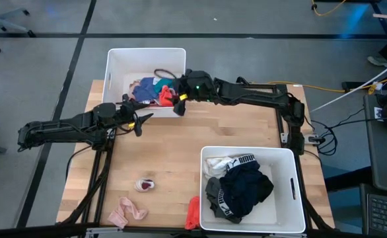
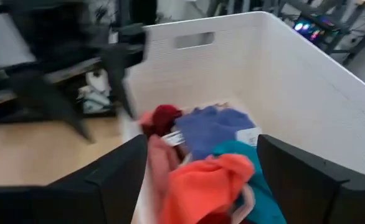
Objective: Sort clothes
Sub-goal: Put the orange sock into the top white bin
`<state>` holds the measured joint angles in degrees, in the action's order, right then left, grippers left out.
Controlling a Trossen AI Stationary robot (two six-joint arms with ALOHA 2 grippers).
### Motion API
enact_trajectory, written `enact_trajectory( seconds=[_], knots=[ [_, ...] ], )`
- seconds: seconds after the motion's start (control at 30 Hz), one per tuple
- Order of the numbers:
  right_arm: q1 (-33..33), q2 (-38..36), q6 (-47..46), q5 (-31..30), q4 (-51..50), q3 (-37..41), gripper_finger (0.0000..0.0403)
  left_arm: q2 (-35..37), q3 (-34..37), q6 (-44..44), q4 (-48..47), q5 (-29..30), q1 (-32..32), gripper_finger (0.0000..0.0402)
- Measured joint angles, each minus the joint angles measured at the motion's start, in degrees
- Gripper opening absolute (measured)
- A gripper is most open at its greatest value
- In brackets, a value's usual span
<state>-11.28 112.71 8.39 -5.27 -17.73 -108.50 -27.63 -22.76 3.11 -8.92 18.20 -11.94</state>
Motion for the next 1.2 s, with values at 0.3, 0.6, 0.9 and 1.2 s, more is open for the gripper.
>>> enact_trajectory(
  seconds=[0.3, 0.6, 0.9, 1.2],
  knots=[
    [8.8, -0.1, 0.9, -3.0, -17.7, -6.9, 0.0289, 0.0, -0.1, -3.0, -1.1, -0.2, 0.0, 0.0202],
    [14.5, -0.7, -2.0, -2.8, -32.7, -10.1, 0.0288, -0.5, 0.0, -5.8, 3.4, -13.8, 1.9, 0.0202],
    [15.1, -6.6, -7.5, -1.8, -37.7, -8.0, 0.0288, -7.2, -4.3, -7.4, 7.8, -13.7, 8.7, 0.0202],
    [21.2, -16.3, -18.6, -10.7, -37.7, 5.7, 0.0288, -25.9, -16.8, -8.6, 1.9, -8.0, 23.2, 0.0202]
  ],
)
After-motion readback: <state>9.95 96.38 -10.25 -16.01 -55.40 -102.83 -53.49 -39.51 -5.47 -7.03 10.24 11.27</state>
